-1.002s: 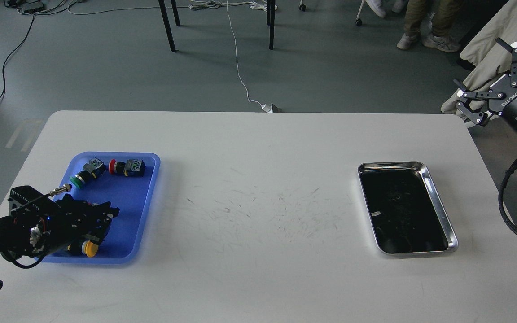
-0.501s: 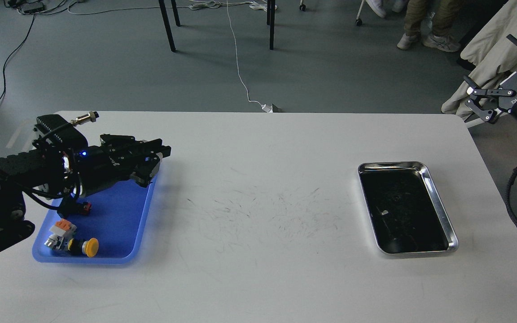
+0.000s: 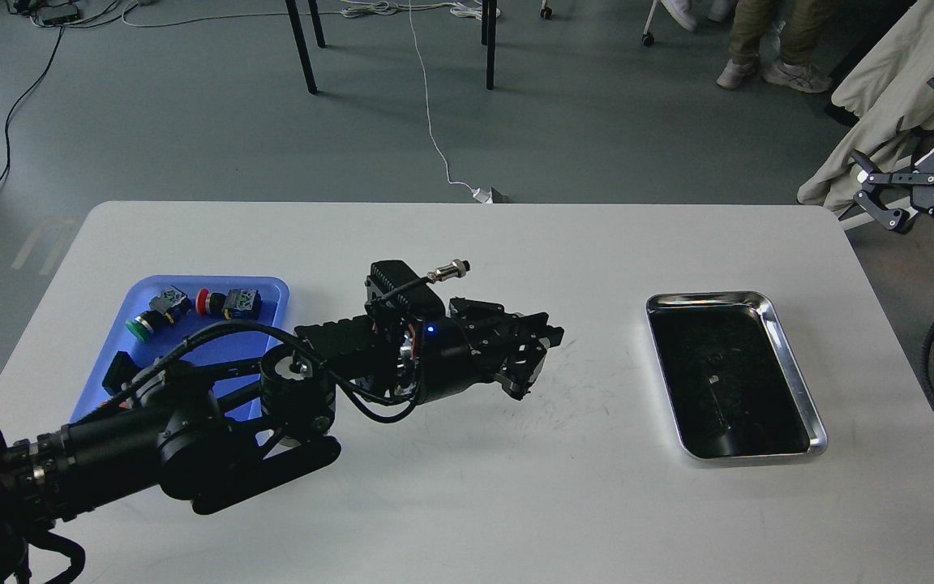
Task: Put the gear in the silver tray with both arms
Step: 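Carry the second gear with the left gripper toward the table center, then release the gear on the table and lift the left gripper away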
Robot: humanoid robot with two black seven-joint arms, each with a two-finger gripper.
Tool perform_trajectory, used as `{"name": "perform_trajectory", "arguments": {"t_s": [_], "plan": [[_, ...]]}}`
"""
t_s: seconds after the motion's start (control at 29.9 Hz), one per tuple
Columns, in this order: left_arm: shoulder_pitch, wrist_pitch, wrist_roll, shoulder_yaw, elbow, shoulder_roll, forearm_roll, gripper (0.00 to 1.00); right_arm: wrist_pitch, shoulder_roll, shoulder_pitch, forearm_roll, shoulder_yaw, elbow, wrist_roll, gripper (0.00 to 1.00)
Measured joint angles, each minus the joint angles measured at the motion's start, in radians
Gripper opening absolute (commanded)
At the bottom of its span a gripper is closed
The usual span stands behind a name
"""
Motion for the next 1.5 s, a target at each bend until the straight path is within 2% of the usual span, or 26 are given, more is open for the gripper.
{"name": "perform_trajectory", "arguments": {"t_s": [0.27, 0.53, 0.77, 0.94, 1.07, 1.14, 1.2, 1.3, 1.44, 1.5], "plan": [[0.018, 0.006, -0.016, 0.042, 0.161, -0.172, 0.040, 0.06, 0.000, 0.000, 0.002, -0.001, 0.000, 0.000, -0.001, 0.96], [0.040, 0.016, -0.037, 0.047, 0.263, -0.181, 0.044, 0.07, 0.000, -0.002, 0.002, -0.002, 0.001, -0.001, -0.001, 0.96], [0.067, 0.055, -0.053, 0.071, 0.304, -0.181, 0.044, 0.07, 0.000, -0.005, 0.002, -0.002, 0.002, 0.001, 0.000, 0.96], [0.074, 0.058, -0.054, 0.073, 0.306, -0.181, 0.041, 0.11, 0.000, -0.008, 0.001, -0.002, 0.005, 0.004, 0.000, 0.96], [0.075, 0.061, -0.054, 0.072, 0.307, -0.181, 0.039, 0.30, 0.000, -0.010, -0.001, -0.002, 0.009, 0.005, 0.000, 0.96], [0.076, 0.068, -0.053, 0.071, 0.307, -0.181, 0.038, 0.50, 0.000, -0.011, -0.001, -0.002, 0.010, 0.006, 0.000, 0.96], [0.077, 0.080, -0.052, 0.070, 0.306, -0.181, 0.036, 0.60, 0.000, -0.011, -0.001, -0.002, 0.010, 0.007, 0.000, 0.96], [0.079, 0.097, -0.052, 0.070, 0.303, -0.181, 0.031, 0.82, 0.000, -0.011, -0.001, -0.002, 0.012, 0.010, 0.000, 0.96], [0.078, 0.125, -0.052, 0.067, 0.299, -0.181, -0.003, 0.94, 0.000, -0.007, 0.005, -0.002, 0.012, 0.014, 0.000, 0.96], [0.074, 0.141, -0.049, 0.061, 0.298, -0.181, -0.035, 0.96, 0.000, -0.005, 0.009, -0.002, 0.012, 0.018, 0.000, 0.96]]}}
